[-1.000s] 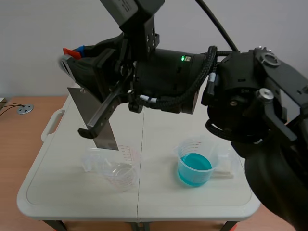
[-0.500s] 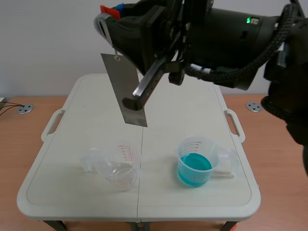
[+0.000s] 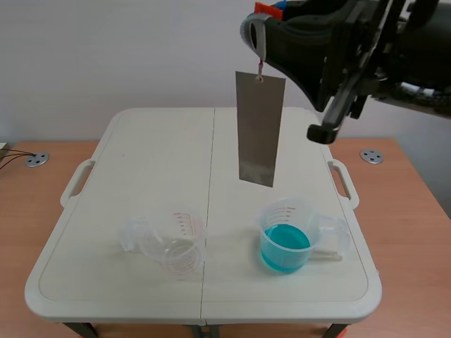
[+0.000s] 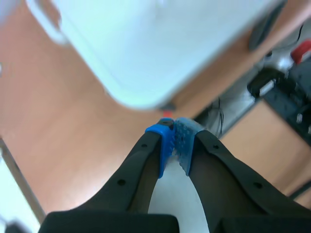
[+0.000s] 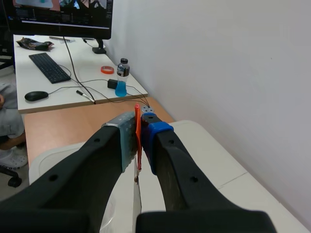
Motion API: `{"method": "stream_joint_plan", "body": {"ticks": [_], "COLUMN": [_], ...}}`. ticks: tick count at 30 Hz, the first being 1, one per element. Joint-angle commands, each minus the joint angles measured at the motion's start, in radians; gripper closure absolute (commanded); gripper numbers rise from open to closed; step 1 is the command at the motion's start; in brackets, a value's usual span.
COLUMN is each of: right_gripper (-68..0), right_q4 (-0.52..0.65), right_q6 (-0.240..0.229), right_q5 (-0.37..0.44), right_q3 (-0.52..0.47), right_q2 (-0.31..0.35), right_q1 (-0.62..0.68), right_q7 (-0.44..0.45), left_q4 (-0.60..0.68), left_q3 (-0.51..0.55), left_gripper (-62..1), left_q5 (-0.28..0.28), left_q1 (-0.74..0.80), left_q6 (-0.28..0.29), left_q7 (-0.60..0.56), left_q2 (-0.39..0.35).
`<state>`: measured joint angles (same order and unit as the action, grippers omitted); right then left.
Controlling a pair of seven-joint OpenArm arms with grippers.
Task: Hold the metal plate by the orange handle, dip it into the blue solution, take it out and point at it, then put the plate back in the beaker on the left.
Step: 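Point at the plate with the left hand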
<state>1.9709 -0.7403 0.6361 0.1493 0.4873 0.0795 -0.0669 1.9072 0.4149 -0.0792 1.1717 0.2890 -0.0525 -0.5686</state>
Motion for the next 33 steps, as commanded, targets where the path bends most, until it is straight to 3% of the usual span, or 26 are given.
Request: {"method": "stream_joint_plan", "body": {"ticks": [1,4,9,19,26,33], "right_gripper": [-1.3,-1.3,-1.3,-1.3,-1.3,-1.3], "right_q4": [0.026,0.027,0.027,0.026,0.024,0.024], "right_q6": [-0.005,-0.005,-0.005,-0.005,-0.005,-0.005], "right_q5": [0.030,0.066,0.080,0.102,0.101,0.101], "right_q3": [-0.022,-0.062,-0.126,-0.167,-0.169,-0.169], "right_q2": [0.025,0.065,0.119,0.186,0.188,0.188], "right_q1": [0.009,0.042,0.091,0.145,0.153,0.153], "right_q7": [0.030,0.053,0.104,0.156,0.152,0.151], "left_q4": [0.024,0.047,0.053,0.028,-0.103,-0.258], "left_q3": [-0.001,-0.003,-0.059,-0.286,-0.516,-0.655], "left_gripper": [-2.7,-2.7,-2.7,-2.8,-2.8,-2.7], "left_q5": [-0.017,-0.054,-0.059,-0.058,-0.058,-0.034], "left_q1": [-0.037,-0.102,-0.254,-0.579,-0.832,-1.030], "left_q6": [0.003,0.055,0.188,0.404,0.407,0.407], "left_q7": [-0.017,-0.026,-0.033,0.056,0.124,0.162], "left_q2": [-0.003,-0.003,-0.003,0.006,0.025,0.115]}}
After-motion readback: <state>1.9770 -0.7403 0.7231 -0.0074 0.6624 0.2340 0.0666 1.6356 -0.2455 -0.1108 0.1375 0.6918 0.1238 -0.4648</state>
